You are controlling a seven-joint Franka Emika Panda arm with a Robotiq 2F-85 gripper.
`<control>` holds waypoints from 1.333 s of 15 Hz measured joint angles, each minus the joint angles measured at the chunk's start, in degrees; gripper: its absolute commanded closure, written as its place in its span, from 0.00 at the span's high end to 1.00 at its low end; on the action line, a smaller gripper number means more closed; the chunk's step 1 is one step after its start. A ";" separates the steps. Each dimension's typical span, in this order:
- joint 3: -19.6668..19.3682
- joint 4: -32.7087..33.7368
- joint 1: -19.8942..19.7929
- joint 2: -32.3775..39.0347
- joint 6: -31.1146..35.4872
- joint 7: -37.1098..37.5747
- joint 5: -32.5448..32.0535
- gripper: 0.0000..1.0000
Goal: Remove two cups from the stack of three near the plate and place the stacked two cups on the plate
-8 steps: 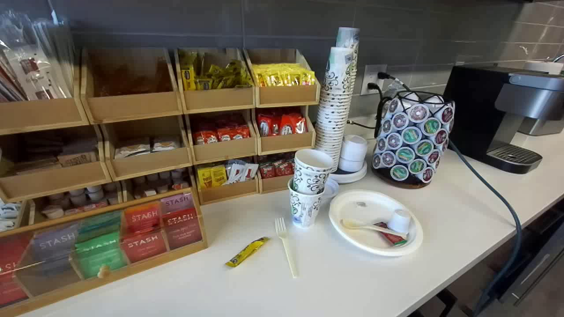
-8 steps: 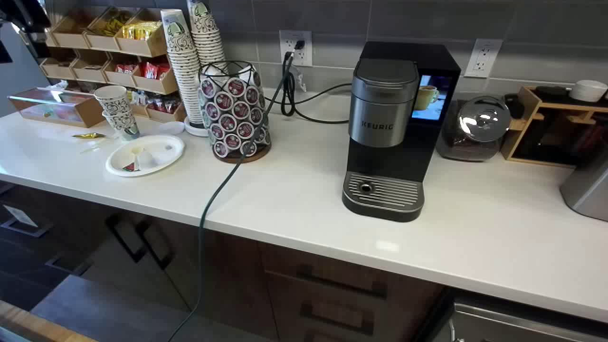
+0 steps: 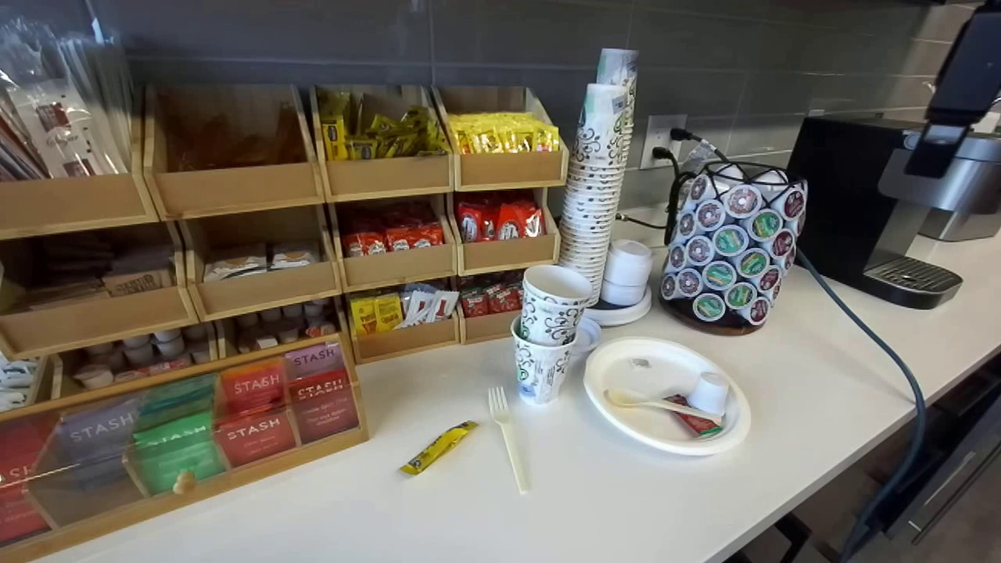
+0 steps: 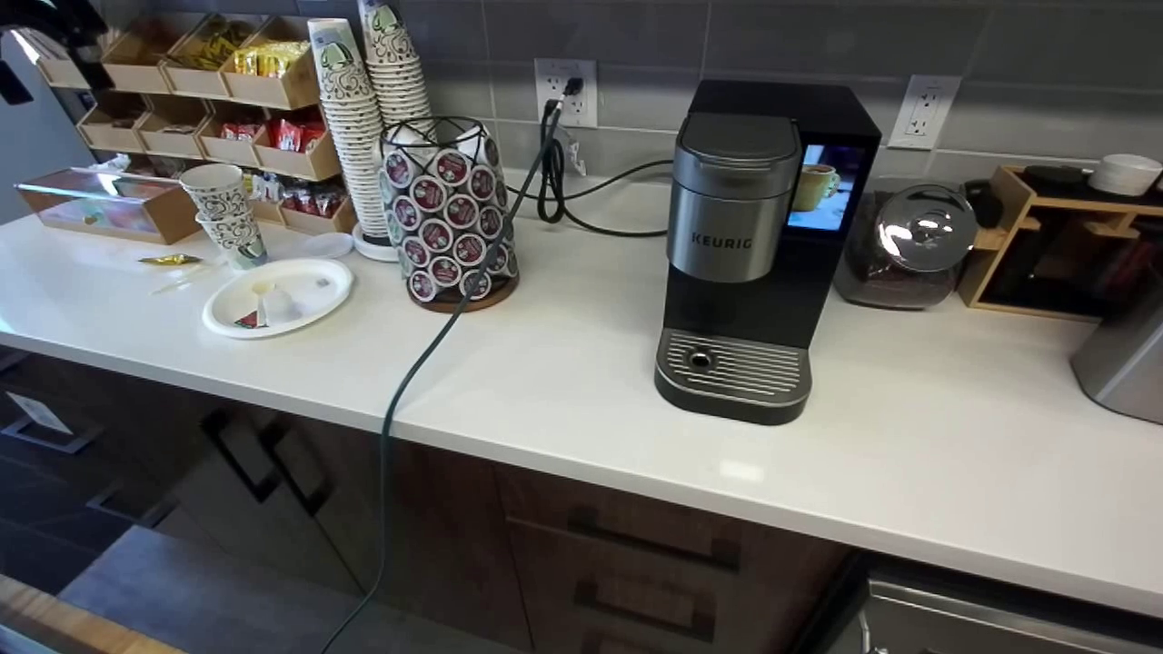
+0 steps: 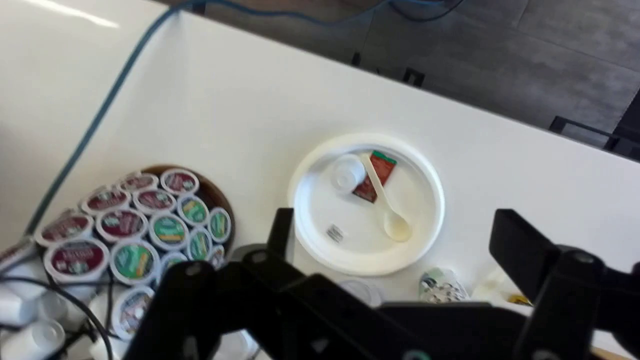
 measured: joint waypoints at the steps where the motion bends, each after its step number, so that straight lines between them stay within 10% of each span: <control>1: 0.97 0.07 1.19 1.14 3.40 -0.39 -0.01 1.00; 8: 8.56 2.59 4.15 18.66 30.51 4.35 -14.21 1.00; 17: 6.62 14.50 6.52 38.16 32.58 11.66 -30.19 1.00; 20: 6.63 16.41 8.74 41.04 32.58 9.26 -29.74 0.68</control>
